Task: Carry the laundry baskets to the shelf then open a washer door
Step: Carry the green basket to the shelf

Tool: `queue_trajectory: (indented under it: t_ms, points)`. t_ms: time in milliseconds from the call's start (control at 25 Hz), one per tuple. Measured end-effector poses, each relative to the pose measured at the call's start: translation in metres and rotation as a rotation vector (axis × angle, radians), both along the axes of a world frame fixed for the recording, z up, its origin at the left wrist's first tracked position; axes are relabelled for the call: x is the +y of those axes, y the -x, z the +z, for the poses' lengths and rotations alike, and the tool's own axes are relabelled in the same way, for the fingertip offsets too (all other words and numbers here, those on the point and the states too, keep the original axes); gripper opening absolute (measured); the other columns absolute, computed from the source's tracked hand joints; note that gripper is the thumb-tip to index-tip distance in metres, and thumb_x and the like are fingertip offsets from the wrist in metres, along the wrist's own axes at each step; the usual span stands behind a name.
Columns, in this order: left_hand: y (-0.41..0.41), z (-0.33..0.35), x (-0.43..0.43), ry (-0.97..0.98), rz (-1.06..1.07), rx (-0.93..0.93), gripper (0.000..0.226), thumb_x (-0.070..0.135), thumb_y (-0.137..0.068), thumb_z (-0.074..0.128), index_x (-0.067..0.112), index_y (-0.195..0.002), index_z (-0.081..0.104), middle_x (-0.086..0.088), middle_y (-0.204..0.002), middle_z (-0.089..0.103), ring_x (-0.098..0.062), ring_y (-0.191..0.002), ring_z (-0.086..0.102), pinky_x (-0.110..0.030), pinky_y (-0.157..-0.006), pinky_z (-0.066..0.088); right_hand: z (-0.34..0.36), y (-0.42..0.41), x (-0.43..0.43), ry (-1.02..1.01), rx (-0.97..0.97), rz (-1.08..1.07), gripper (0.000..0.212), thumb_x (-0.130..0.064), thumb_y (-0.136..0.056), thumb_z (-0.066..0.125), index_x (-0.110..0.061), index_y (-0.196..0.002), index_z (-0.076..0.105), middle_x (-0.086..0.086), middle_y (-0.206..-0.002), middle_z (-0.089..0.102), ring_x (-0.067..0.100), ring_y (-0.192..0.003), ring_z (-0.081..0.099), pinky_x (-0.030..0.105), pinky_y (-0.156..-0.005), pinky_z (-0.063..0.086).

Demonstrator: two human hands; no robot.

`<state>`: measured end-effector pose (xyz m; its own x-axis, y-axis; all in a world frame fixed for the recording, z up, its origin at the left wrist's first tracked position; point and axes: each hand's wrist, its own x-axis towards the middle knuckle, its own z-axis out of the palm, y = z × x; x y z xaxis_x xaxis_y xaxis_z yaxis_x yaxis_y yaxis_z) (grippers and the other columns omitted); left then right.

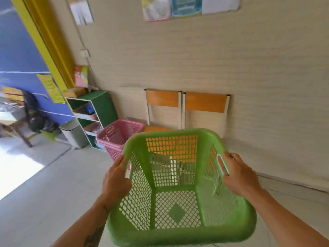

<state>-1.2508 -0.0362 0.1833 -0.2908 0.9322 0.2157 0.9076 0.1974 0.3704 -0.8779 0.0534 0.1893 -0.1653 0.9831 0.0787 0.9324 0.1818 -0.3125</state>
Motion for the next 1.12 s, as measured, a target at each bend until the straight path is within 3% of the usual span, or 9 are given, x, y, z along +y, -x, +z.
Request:
queue_trajectory:
  t_ms: [160,400,600,720,880,1000,1120]
  points:
    - [0.085,0.004,0.028,-0.036,0.173,-0.027,0.097,0.002,-0.062,0.055,0.033,-0.15,0.029,0.015,-0.148,0.04,-0.021,-0.109,0.062,-0.033,-0.076,0.058,0.015,0.102,0.086,-0.013,-0.03,0.157,0.072,-0.022,-0.079,0.059,-0.027,-0.146,0.031,0.001,-0.141,0.041,0.03,-0.113,0.057,0.038,-0.076,0.05]
    - [0.239,0.002,0.092,-0.083,0.261,-0.047,0.084,0.004,-0.066,0.058,0.033,-0.143,0.039,0.019,-0.14,0.044,-0.018,-0.101,0.062,-0.036,-0.073,0.06,0.019,0.276,0.184,-0.023,-0.005,0.236,0.084,-0.02,-0.078,0.062,-0.024,-0.153,0.025,-0.001,-0.152,0.032,0.028,-0.116,0.057,0.036,-0.079,0.052]
    - [0.365,0.035,0.165,-0.079,0.266,0.023,0.079,0.001,-0.061,0.055,0.023,-0.136,0.047,0.01,-0.132,0.051,-0.026,-0.099,0.063,-0.04,-0.075,0.058,0.033,0.395,0.249,-0.035,0.041,0.21,0.081,-0.017,-0.08,0.061,-0.024,-0.153,0.025,-0.002,-0.15,0.033,0.026,-0.104,0.06,0.031,-0.065,0.043]
    - [0.425,0.056,0.225,-0.068,0.24,0.097,0.068,0.003,-0.059,0.053,0.021,-0.124,0.05,0.012,-0.121,0.052,-0.024,-0.088,0.063,-0.038,-0.064,0.057,0.042,0.447,0.297,-0.061,0.07,0.195,0.077,-0.021,-0.085,0.057,-0.024,-0.153,0.023,-0.002,-0.15,0.032,0.026,-0.108,0.059,0.034,-0.07,0.046]
    - [0.494,0.071,0.313,-0.096,0.194,0.137,0.07,0.004,-0.06,0.054,0.023,-0.127,0.05,0.013,-0.121,0.052,-0.024,-0.087,0.063,-0.039,-0.066,0.057,0.043,0.507,0.368,-0.097,0.096,0.164,0.071,-0.026,-0.089,0.056,-0.023,-0.153,0.025,0.0,-0.152,0.034,0.03,-0.119,0.055,0.042,-0.083,0.05]
    - [0.53,0.083,0.381,-0.106,0.178,0.193,0.078,0.003,-0.061,0.055,0.025,-0.135,0.045,0.016,-0.13,0.048,-0.026,-0.086,0.064,-0.038,-0.061,0.056,0.041,0.544,0.43,-0.08,0.109,0.149,0.074,-0.023,-0.085,0.058,-0.022,-0.152,0.026,0.001,-0.148,0.038,0.031,-0.114,0.055,0.042,-0.077,0.052]
    - [0.561,0.09,0.445,-0.106,0.153,0.202,0.078,0.001,-0.062,0.056,0.023,-0.136,0.047,0.016,-0.135,0.047,-0.024,-0.088,0.063,-0.025,-0.052,0.04,0.038,0.572,0.484,-0.069,0.109,0.132,0.071,-0.03,-0.088,0.056,-0.024,-0.151,0.025,-0.002,-0.143,0.04,0.027,-0.104,0.058,0.04,-0.067,0.055]
